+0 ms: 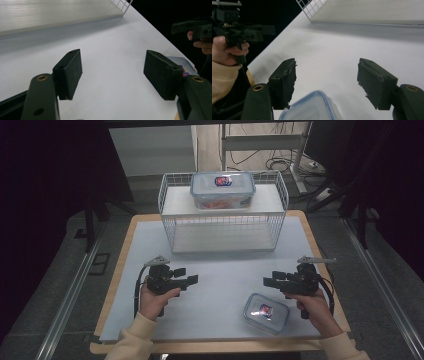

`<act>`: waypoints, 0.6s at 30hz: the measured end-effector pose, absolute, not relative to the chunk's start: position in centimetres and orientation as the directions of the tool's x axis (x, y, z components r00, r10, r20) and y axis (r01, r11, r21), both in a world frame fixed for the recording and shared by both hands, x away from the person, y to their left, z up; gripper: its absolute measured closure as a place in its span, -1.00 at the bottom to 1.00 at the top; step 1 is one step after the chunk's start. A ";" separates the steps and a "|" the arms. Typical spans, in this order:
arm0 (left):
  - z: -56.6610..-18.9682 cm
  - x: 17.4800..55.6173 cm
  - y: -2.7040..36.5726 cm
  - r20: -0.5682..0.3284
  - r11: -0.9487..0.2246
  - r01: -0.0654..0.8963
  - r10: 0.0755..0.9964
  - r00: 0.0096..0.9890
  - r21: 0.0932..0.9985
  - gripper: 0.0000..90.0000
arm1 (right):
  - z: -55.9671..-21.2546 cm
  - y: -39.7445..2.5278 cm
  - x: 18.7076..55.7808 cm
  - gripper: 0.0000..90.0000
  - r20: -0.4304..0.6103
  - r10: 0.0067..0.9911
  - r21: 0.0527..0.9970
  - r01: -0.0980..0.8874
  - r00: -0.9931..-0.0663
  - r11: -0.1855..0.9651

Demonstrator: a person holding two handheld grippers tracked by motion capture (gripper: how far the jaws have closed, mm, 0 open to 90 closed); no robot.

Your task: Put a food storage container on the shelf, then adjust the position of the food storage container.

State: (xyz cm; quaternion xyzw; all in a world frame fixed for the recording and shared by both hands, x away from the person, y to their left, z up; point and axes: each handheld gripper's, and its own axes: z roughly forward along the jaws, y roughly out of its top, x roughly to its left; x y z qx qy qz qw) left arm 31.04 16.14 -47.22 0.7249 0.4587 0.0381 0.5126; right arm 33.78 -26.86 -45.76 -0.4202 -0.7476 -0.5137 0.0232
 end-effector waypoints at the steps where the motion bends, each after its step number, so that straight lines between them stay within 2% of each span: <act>1: -47.3 31.0 16.1 -0.414 -0.056 0.628 0.705 0.575 0.777 -0.32 | -45.8 -26.9 33.6 -0.32 0.458 0.608 0.751 0.648 -0.649 0.126; 7: -47.0 30.7 16.3 -0.424 -0.045 0.628 0.700 0.575 0.777 -0.38 | -45.4 -27.4 33.0 -0.30 0.439 0.618 0.762 0.635 -0.652 0.128; 10: -46.9 30.4 16.5 -0.418 -0.048 0.625 0.704 0.575 0.779 -0.39 | -45.2 -27.6 32.6 -0.21 0.432 0.619 0.765 0.630 -0.656 0.134; 16: -47.0 30.1 16.8 -0.418 -0.050 0.633 0.710 0.567 0.772 -0.41 | -45.4 -27.7 32.1 -0.17 0.404 0.648 0.762 0.630 -0.646 0.153; 18: -47.1 30.1 16.7 -0.420 -0.051 0.636 0.710 0.565 0.770 -0.41 | -45.4 -27.9 31.8 -0.09 0.395 0.655 0.762 0.628 -0.644 0.158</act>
